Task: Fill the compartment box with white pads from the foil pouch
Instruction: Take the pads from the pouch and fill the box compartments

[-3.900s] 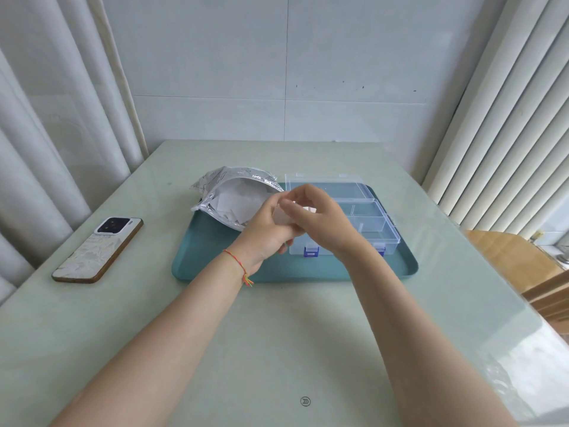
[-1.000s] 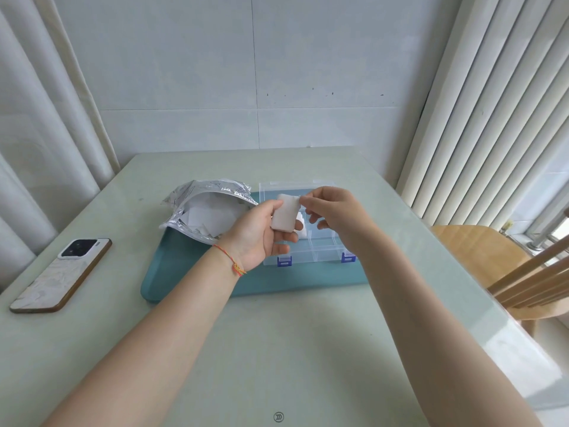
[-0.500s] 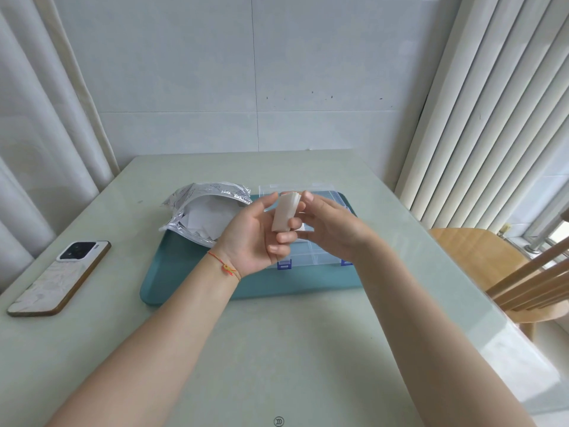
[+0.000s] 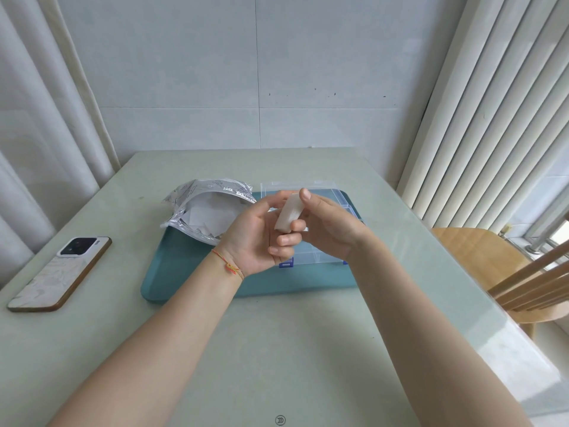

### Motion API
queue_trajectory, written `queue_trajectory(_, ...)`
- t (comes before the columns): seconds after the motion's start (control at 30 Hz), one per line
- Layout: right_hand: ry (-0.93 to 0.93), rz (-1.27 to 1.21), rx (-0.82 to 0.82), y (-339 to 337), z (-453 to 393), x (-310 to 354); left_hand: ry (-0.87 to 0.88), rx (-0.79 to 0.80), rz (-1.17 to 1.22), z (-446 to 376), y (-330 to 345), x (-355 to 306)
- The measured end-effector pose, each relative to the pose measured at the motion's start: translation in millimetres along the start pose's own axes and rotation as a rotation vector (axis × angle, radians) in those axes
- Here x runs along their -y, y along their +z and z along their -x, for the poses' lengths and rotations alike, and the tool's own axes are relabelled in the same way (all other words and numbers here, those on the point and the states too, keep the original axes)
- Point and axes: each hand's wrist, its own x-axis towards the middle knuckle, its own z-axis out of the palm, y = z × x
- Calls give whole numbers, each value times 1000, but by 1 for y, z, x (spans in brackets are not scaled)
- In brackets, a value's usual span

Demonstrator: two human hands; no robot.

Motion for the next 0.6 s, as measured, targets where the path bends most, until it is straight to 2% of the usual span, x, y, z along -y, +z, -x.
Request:
queue_trajectory(0.17, 19, -17, -25, 0, -3, -2, 9, -14, 34, -2, -4, 1)
queue_trajectory(0.3, 43, -69, -150, -1, -3, -1, 103, -179, -32, -5, -4, 2)
queue_trajectory(0.47, 10, 72, -328, -4, -2, -3, 248, -319, -177, -9, -2, 3)
queue_trajectory(0.6, 32, 182, -360, -1, -2, -3, 219, -320, -197, -12, 0, 4)
